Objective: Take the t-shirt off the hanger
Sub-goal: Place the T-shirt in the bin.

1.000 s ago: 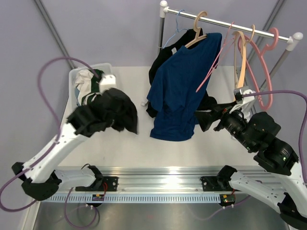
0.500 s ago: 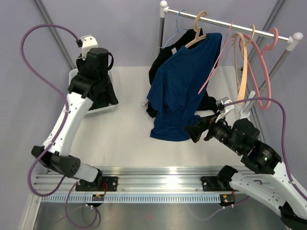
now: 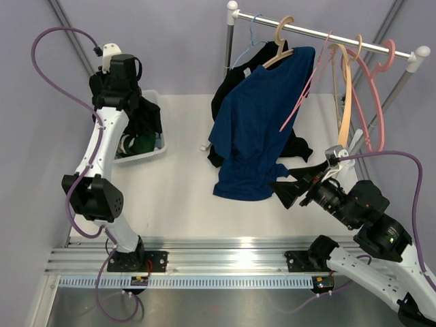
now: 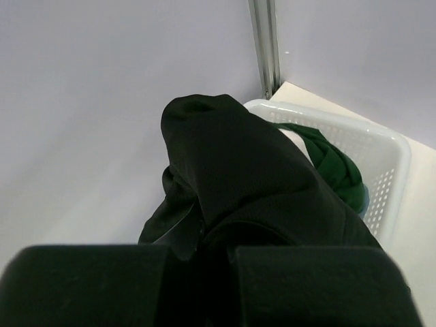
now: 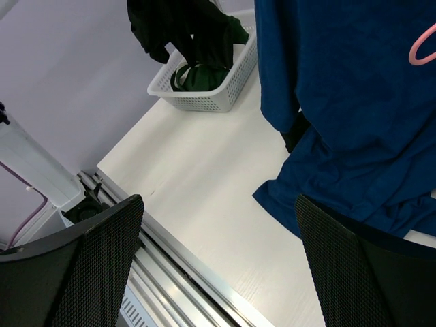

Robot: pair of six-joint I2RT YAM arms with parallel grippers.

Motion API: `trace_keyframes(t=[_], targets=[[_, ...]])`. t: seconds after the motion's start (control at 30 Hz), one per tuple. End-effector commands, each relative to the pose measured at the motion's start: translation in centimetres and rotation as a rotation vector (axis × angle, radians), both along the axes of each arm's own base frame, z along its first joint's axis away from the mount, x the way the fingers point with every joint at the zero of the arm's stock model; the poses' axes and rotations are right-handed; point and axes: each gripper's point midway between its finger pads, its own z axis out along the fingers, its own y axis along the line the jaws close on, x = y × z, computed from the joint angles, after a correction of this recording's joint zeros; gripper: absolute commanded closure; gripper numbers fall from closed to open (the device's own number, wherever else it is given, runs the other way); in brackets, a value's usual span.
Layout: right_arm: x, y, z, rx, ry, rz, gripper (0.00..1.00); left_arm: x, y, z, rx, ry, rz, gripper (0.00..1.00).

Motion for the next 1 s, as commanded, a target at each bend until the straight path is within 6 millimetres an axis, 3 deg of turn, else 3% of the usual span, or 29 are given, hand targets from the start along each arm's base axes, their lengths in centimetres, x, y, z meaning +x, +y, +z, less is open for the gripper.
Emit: trace_keyframes(t=[0.0, 0.2, 0.27, 0.3, 0.4, 0.5, 0.6, 0.63, 0.73, 0.9, 0.97], targets=[[0.1, -0.3, 0.7, 0.033, -0.029, -0.021, 0.00, 2.5, 0.4, 1.6, -0.066, -0.158, -0.046, 1.00], [0.3, 0.0, 0.4, 0.021, -0.020, -0.016, 0.01, 6.4, -1.6, -0.9, -0.145, -0.223, -0.257, 1.00], [0.2, 0.0, 0.5, 0.023, -0.022, -0.012, 0.01, 7.1, -1.5, -2.2, -0.164, -0.218, -0.277, 1.00], [0.2, -0.2, 0.5, 0.024, -0.025, -0.016, 0.01, 7.6, -1.8, -4.1, -0.183, -0.190, -0.294, 1.00], [0.2, -0.8, 0.7, 0.032, -0.038, -0.041, 0.01, 8.8, -2.2, -6.5, -0.198, -0.169, -0.324, 1.00], [0.2, -1.0, 0.8, 0.038, -0.041, -0.047, 0.01, 10.2, -1.6, -11.6, -0.233, -0.090, -0.291, 1.00], [-0.2, -0.6, 0.8, 0.037, -0.038, -0.017, 0.00, 10.2, 0.4, -14.9, -0.273, -0.039, -0.233, 1.00], [-0.4, -0.6, 1.0, 0.041, -0.043, -0.007, 0.01, 10.3, 1.4, -17.1, -0.282, 0.004, -0.200, 1.00], [-0.4, -1.0, 1.2, 0.047, -0.056, -0.022, 0.01, 10.4, 2.2, -20.5, -0.301, 0.087, -0.171, 1.00], [-0.3, -0.9, 1.0, 0.039, -0.048, -0.025, 0.01, 9.4, 3.9, -23.4, -0.325, 0.194, -0.089, 0.93], [-0.3, -0.9, 0.9, 0.038, -0.047, -0.025, 0.00, 9.3, 3.7, -23.5, -0.339, 0.197, -0.104, 0.90]])
